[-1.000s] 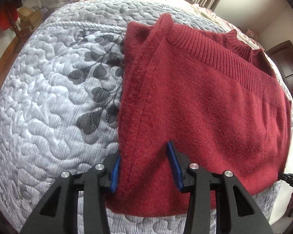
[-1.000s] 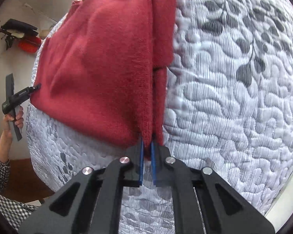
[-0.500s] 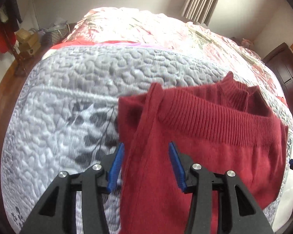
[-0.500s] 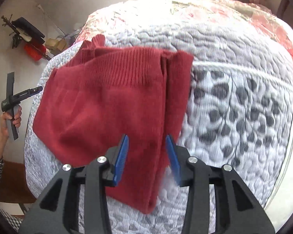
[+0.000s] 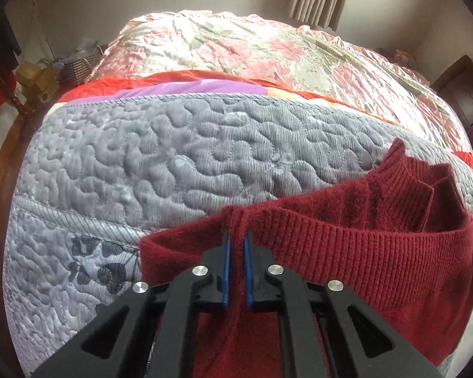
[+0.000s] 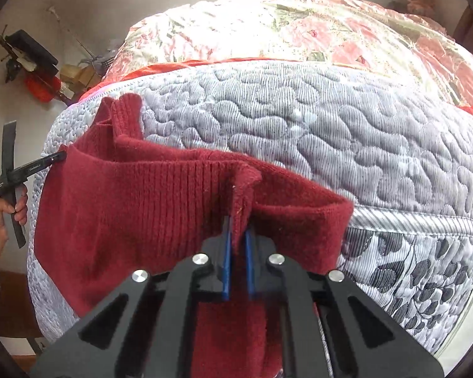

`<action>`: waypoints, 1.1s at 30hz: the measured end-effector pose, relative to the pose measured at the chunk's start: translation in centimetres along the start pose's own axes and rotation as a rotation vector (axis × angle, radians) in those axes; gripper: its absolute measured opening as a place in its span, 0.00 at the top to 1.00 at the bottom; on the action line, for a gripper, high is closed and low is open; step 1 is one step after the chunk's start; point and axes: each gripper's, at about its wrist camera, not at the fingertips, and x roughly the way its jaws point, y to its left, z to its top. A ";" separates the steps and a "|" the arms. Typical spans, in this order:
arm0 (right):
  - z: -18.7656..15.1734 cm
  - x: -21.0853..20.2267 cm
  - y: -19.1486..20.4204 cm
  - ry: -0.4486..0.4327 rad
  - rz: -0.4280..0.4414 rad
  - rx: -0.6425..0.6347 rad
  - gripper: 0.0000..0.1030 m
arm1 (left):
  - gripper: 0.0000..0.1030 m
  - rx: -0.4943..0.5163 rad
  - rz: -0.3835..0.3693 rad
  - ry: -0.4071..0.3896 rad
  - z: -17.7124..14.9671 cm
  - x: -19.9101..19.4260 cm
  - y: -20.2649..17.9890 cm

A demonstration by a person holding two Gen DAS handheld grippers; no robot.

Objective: Fold small clothes

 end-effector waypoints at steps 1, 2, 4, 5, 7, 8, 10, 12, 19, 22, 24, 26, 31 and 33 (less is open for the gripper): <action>0.0 -0.5 0.1 -0.017 -0.005 -0.004 0.94 | 0.94 -0.034 -0.007 -0.019 0.2 -0.5 0.6; -0.1 -0.9 -0.1 -0.030 -0.007 -0.004 0.95 | 0.94 -0.064 -0.012 -0.039 0.1 -1.1 1.4; -0.1 -1.6 -0.9 -0.058 -0.006 0.020 0.95 | 0.94 -0.105 -0.014 -0.081 0.4 -1.8 2.2; 0.0 -1.6 -1.3 -0.061 -0.004 0.035 0.95 | 0.94 -0.115 -0.014 -0.093 0.4 -1.8 2.4; -0.1 -0.7 -2.4 -0.043 0.009 0.079 0.95 | 0.94 -0.106 0.006 -0.082 0.4 -1.1 2.3; -0.3 0.1 -2.9 -0.026 0.015 0.102 0.95 | 0.94 -0.098 0.023 -0.064 0.2 -0.4 2.2; -0.5 1.4 -3.2 -0.016 0.022 0.125 0.94 | 0.94 -0.084 0.065 -0.043 -0.2 1.1 2.2; -0.5 1.4 -3.2 -0.019 0.024 0.132 0.94 | 0.94 -0.079 0.074 -0.026 -0.5 2.0 2.1; -1.8 -1.7 -2.5 -0.046 0.020 0.128 0.67 | 0.58 -0.052 0.115 -0.052 -0.8 -1.1 0.9; -3.8 -3.4 -2.2 -0.055 0.007 0.128 0.60 | 0.52 -0.038 0.125 -0.090 -1.9 -4.0 0.7; -5.4 -4.1 -2.0 -0.045 -0.015 0.122 0.60 | 0.52 -0.029 0.113 -0.104 -2.8 -5.5 0.4; -7.1 -4.5 -2.1 -0.029 -0.012 0.137 0.59 | 0.52 -0.013 0.076 -0.109 -4.0 -7.1 -0.3; -10.7 -4.0 -2.4 0.028 -0.002 0.180 0.51 | 0.52 0.047 -0.002 -0.063 -7.7 -8.5 -3.4; -11.7 -3.5 -2.5 0.044 -0.005 0.189 0.48 | 0.52 0.074 -0.018 -0.037 -8.9 -8.1 -4.8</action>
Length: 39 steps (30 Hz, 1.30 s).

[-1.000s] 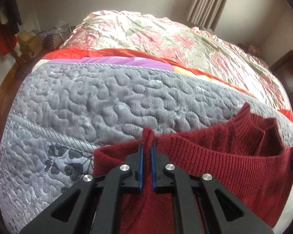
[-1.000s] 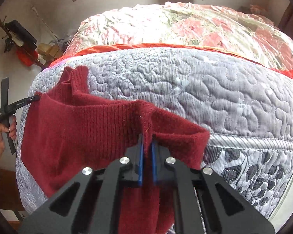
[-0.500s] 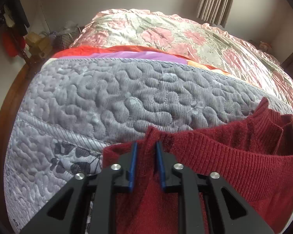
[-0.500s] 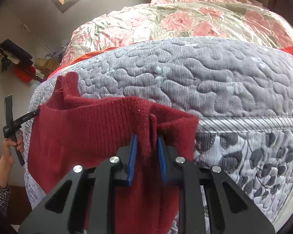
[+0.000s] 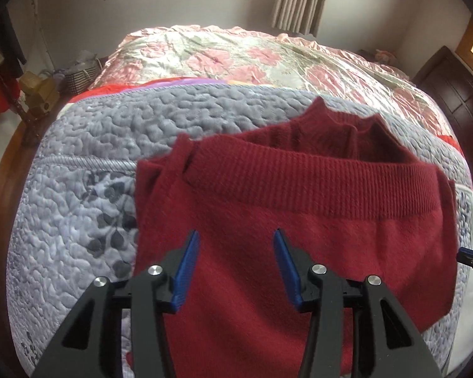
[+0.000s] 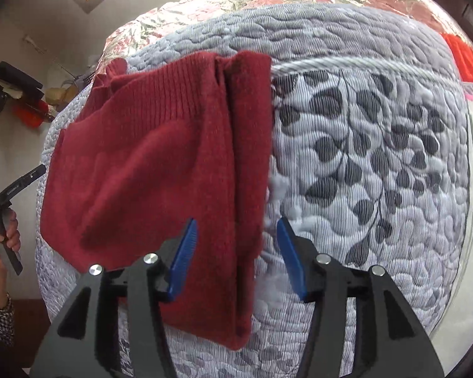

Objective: Fold small clothes

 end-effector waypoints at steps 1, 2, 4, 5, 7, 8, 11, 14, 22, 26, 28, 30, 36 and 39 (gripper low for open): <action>-0.3 0.3 -0.2 0.006 -0.001 0.007 0.48 | 0.52 0.011 -0.005 0.003 -0.4 0.2 -0.5; -0.6 0.6 -0.3 0.013 0.002 0.016 0.48 | 0.52 0.021 -0.001 0.003 -0.8 0.5 -0.9; -0.9 1.3 -0.6 0.025 0.006 0.027 0.48 | 0.52 0.020 0.002 0.017 -1.4 1.3 -1.4; -0.8 1.6 -0.8 0.032 0.007 0.030 0.48 | 0.52 0.011 -0.007 0.028 -1.6 1.8 -1.5; -0.6 2.4 -1.0 0.047 0.004 0.032 0.48 | 0.52 -0.020 -0.011 0.053 -1.9 2.8 -1.2; -0.5 2.7 -1.0 0.051 0.008 0.033 0.46 | 0.52 -0.033 -0.018 0.066 -2.1 3.4 -1.1; -0.1 3.4 -0.5 0.060 0.007 0.020 0.46 | 0.52 -0.048 -0.017 0.102 -2.7 4.8 -1.0; 0.0 4.1 0.2 0.063 0.006 0.002 0.53 | 0.51 -0.060 -0.022 0.099 -3.1 5.4 -0.8; -0.1 1.5 1.3 0.006 0.127 -0.009 0.82 | 0.53 -0.100 -0.055 0.117 -3.1 4.9 0.0; -1.0 -1.0 0.6 -0.037 0.156 0.026 0.83 | 0.53 -0.089 -0.053 0.122 -3.2 4.9 0.5; -1.5 1.1 0.0 0.025 0.111 0.046 0.83 | 0.51 -0.077 -0.049 0.125 -3.4 5.3 0.4; -1.6 2.9 -0.8 0.055 0.114 0.083 0.83 | 0.50 -0.076 -0.045 0.127 -3.4 5.5 0.4; -2.3 4.0 -0.6 0.048 0.117 0.119 0.82 | 0.49 -0.055 -0.035 0.136 -3.1 6.0 0.2; -1.8 4.5 0.0 0.055 0.115 0.125 0.82 | 0.48 -0.065 -0.046 0.134 -3.0 6.2 0.1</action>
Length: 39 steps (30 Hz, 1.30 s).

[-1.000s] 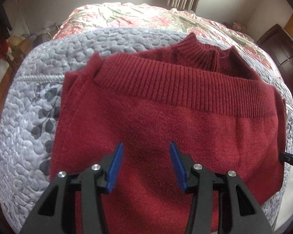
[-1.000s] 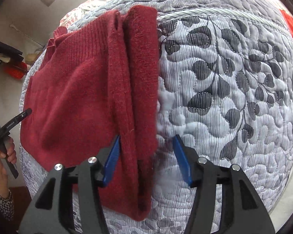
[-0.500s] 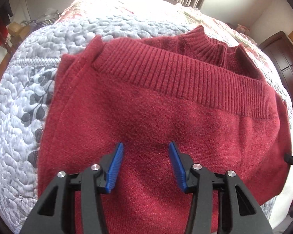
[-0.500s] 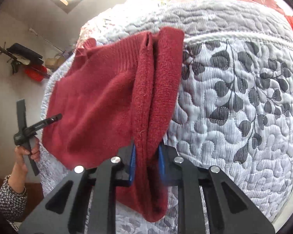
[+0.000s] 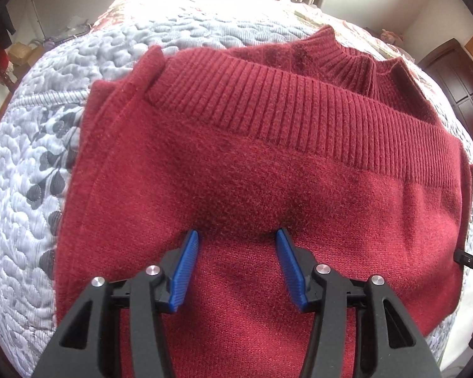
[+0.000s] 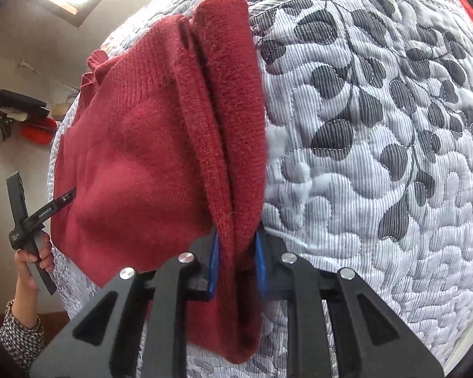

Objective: Fold small clothes

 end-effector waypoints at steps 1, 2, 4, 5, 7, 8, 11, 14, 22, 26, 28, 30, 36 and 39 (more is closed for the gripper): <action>0.0 0.1 0.0 0.001 0.000 0.005 0.82 | 0.48 0.001 0.000 -0.002 0.0 0.0 0.2; 0.4 0.0 0.1 0.002 -0.001 0.009 0.81 | 0.48 0.004 0.002 -0.005 -0.1 0.1 0.2; 0.5 0.2 0.4 0.004 -0.010 0.013 0.81 | 0.47 0.011 0.009 -0.010 -0.2 0.1 0.3; 0.7 0.4 0.5 0.005 -0.016 0.016 0.81 | 0.47 0.013 0.013 -0.010 -0.3 0.1 0.2; 0.9 0.2 0.9 0.012 -0.035 0.020 0.81 | 0.48 0.015 0.015 -0.004 -0.4 -0.3 0.0; 1.1 -0.2 1.5 0.010 -0.045 0.018 0.81 | 0.49 0.019 0.015 0.001 -0.3 -0.7 -0.2; 1.4 -2.0 3.9 -0.008 -0.058 -0.013 0.81 | 0.45 0.034 0.023 -0.031 -0.3 -2.7 -0.3; 1.7 -3.7 7.4 -0.032 -0.022 -0.065 0.82 | 0.42 0.027 -0.005 -0.049 -0.7 -4.5 0.4; 2.7 -2.4 18.2 -0.028 0.012 -0.243 0.82 | 0.42 -0.035 -0.031 -0.058 -1.0 -6.1 3.6; 2.7 0.3 22.9 0.006 0.018 -0.317 0.82 | 0.42 -0.064 -0.041 -0.057 -1.3 -6.3 4.9; 2.5 1.8 24.6 0.027 0.003 -0.348 0.82 | 0.42 -0.069 -0.044 -0.057 -1.4 -6.4 5.3; 2.3 3.1 26.0 0.045 -0.025 -0.378 0.82 | 0.42 -0.072 -0.048 -0.059 -1.4 -6.4 5.7; 1.1 7.4 26.7 0.111 -0.075 -0.406 0.74 | 0.42 -0.086 -0.069 -0.055 -1.4 -6.4 6.0; 0.9 7.8 26.3 0.122 -0.018 -0.388 0.63 | 0.42 -0.080 -0.086 -0.052 -1.2 -6.4 5.4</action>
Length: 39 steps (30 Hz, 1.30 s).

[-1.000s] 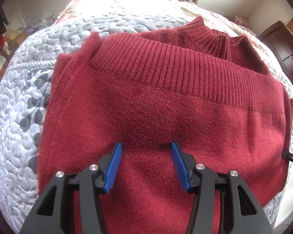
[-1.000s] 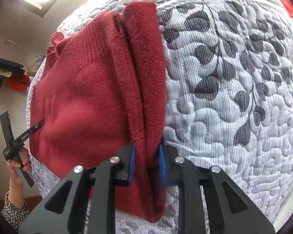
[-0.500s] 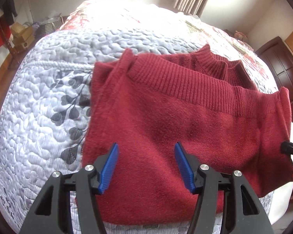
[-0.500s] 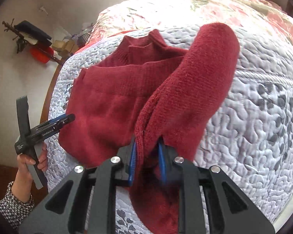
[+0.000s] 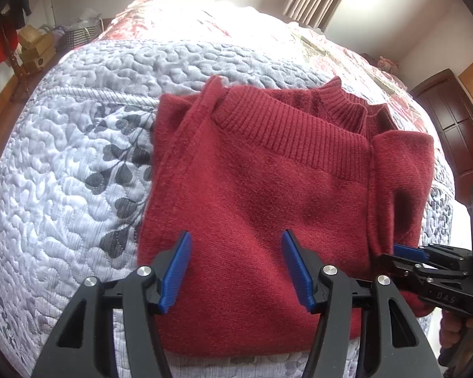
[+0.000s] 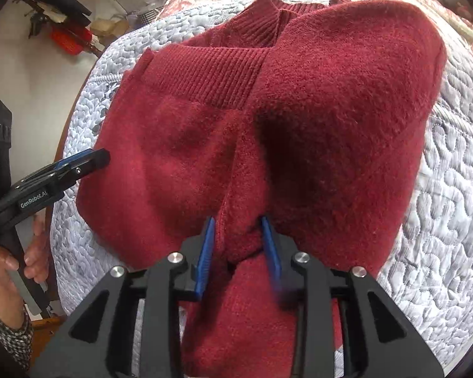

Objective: Fold small clothes

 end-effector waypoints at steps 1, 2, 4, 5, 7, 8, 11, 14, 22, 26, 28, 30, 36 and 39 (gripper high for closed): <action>0.0 -0.3 -0.2 -0.003 0.052 0.012 0.52 | 0.42 0.004 -0.009 0.002 0.1 0.1 -0.3; -0.2 -0.6 -0.5 -0.013 0.093 0.022 0.48 | 0.42 0.007 -0.018 0.005 0.2 0.1 -0.7; -0.5 -1.8 -0.5 -0.034 0.138 0.020 0.46 | 0.42 0.009 -0.044 0.009 0.4 0.2 -1.5; -0.7 -2.7 -0.5 -0.049 0.155 0.012 0.46 | 0.42 0.007 -0.061 0.013 0.5 0.3 -2.0; -1.2 -4.8 -0.8 -0.087 0.184 0.012 0.47 | 0.42 0.002 -0.109 0.024 1.0 0.5 -3.1; -1.5 -5.8 -1.2 -0.101 0.183 0.015 0.46 | 0.42 0.003 -0.135 0.028 1.2 0.6 -3.7; -2.4 -8.6 -3.0 -0.150 0.160 0.055 0.46 | 0.38 0.033 -0.193 0.048 1.8 1.1 -6.1; -3.7 -9.9 -4.7 -0.159 0.120 0.069 0.45 | 0.34 0.088 -0.238 0.075 2.2 2.2 -9.1; -7.9 -7.6 -6.3 -0.054 0.032 0.040 0.45 | 0.32 0.093 -0.304 0.196 3.3 6.7 -13.5; -8.9 -6.1 -7.7 -0.019 0.046 0.091 0.45 | 0.34 0.079 -0.295 0.216 2.8 7.6 -14.4; -8.9 -6.0 -9.1 -0.018 0.028 0.124 0.45 | 0.38 0.072 -0.296 0.222 2.3 7.8 -14.7; -8.7 -6.1 -10.2 -0.027 0.024 0.147 0.45 | 0.39 0.051 -0.307 0.232 1.6 8.0 -15.0; -7.9 -6.7 -12.8 -0.032 -0.003 0.166 0.45 | 0.67 0.003 -0.359 0.225 0.7 8.3 -15.0; -7.7 -6.5 -13.6 -0.033 -0.009 0.176 0.45 | 0.82 0.002 -0.371 0.200 0.6 8.0 -15.3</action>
